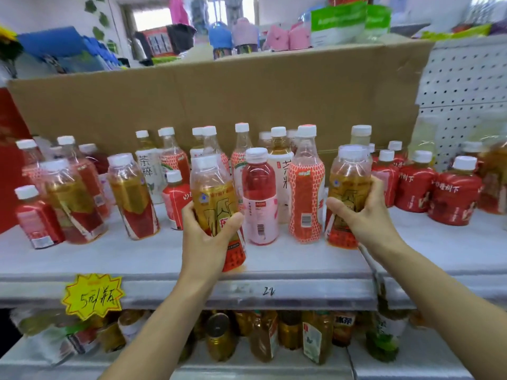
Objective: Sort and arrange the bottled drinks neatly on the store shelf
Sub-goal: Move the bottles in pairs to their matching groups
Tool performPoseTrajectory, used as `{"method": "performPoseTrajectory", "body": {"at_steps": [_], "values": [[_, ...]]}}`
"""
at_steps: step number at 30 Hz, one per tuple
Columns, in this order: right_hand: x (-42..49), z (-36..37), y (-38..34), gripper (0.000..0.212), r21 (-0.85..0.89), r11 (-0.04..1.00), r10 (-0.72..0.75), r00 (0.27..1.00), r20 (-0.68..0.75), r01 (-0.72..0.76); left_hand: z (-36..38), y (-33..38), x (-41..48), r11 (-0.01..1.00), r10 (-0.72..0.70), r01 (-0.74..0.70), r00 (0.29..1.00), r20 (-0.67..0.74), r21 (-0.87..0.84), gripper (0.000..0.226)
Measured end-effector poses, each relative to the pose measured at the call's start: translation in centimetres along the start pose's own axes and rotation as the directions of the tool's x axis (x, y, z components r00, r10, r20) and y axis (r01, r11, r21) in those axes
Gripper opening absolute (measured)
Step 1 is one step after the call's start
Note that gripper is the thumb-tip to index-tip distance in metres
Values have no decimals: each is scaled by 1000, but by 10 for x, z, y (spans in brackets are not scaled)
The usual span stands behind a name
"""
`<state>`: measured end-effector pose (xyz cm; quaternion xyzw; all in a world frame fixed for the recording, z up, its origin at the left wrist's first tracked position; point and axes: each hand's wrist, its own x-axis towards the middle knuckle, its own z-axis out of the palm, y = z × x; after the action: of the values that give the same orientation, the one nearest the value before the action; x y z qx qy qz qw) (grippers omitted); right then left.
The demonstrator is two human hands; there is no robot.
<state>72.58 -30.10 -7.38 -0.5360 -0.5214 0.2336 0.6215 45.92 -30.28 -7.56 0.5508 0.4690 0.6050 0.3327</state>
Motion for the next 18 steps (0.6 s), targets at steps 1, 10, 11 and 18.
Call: {"method": "performPoseTrajectory", "body": {"at_steps": [1, 10, 11, 18], "values": [[7, 1, 3, 75, 2, 1000, 10, 1000, 20, -10, 0, -4, 4, 1000, -6, 6, 1000, -6, 3, 67], [50, 9, 17, 77, -138, 988, 81, 991, 110, -65, 10, -26, 41, 999, -17, 17, 1000, -2, 32, 75], [53, 11, 17, 78, -159, 985, 85, 988, 126, -65, 10, -29, 45, 999, -22, 22, 1000, 2, 36, 78], [56, 8, 10, 65, -144, 987, 93, 981, 171, -68, 16, -38, 67, 985, -33, 31, 999, 9, 172, 91]]}}
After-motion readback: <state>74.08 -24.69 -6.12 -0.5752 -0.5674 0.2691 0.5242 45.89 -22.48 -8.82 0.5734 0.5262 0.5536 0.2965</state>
